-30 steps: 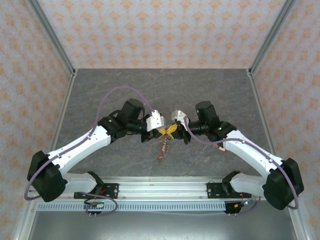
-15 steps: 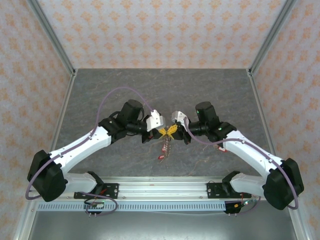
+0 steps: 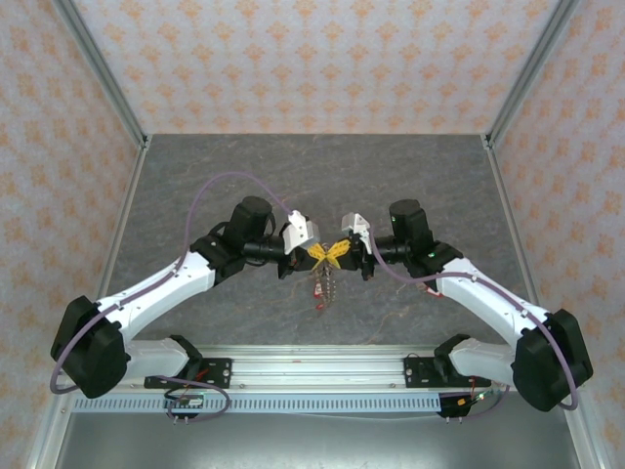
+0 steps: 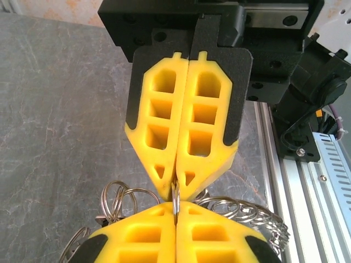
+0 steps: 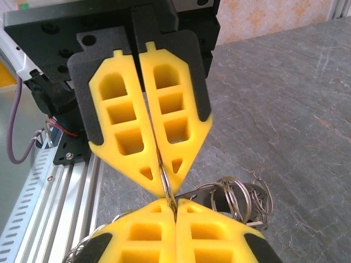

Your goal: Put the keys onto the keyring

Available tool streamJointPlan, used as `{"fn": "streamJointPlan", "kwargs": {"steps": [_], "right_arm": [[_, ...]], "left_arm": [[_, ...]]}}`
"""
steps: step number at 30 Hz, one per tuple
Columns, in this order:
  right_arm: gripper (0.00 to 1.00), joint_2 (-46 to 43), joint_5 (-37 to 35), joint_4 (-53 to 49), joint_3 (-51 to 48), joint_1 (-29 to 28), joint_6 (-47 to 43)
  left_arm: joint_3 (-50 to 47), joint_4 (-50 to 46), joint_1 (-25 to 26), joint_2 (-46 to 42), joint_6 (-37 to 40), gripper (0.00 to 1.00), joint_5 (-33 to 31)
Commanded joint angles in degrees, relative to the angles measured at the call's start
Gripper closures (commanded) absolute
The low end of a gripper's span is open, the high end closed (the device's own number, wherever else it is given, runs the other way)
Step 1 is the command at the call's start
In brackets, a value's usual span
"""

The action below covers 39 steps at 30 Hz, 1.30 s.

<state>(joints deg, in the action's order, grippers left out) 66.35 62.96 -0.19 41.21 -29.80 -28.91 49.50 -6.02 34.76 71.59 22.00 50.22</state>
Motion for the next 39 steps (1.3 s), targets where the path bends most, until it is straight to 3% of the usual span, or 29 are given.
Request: {"fn": "streamJointPlan", "kwargs": {"steps": [1,8,22,25,29,35,39], "right_arm": [[1.0,-0.5,-0.1,0.2,1.6,0.0,-0.6],[1.0,0.2,-1.2,-8.0,5.5,-0.3,-6.0],[1.0,0.9,-0.9,-10.6,7.1,-0.9,-7.9],[1.0,1.0,-0.9,-10.8,7.3,-1.0,-8.1],[1.0,1.2,-1.3,-11.8,7.7,-1.0,-8.9],[0.95,0.3,-1.9,-10.4,6.0,-0.9,-8.1],[0.88,0.4,1.2,-1.6,1.4,0.6,-3.3]], "left_arm": [[3.4,-5.0,0.5,-1.2,4.3,0.85,-2.8],[6.6,-12.6,1.7,1.2,8.7,0.82,-7.2],[8.4,-11.7,2.4,3.3,8.8,0.8,-6.3],[8.7,-12.7,2.5,3.5,9.3,0.83,-6.9],[9.0,-13.7,2.6,3.6,9.9,1.0,-7.2],[6.6,-9.7,2.5,2.2,8.1,1.0,-6.0],[2.9,-0.9,1.9,0.7,3.6,1.0,-1.4]]}}
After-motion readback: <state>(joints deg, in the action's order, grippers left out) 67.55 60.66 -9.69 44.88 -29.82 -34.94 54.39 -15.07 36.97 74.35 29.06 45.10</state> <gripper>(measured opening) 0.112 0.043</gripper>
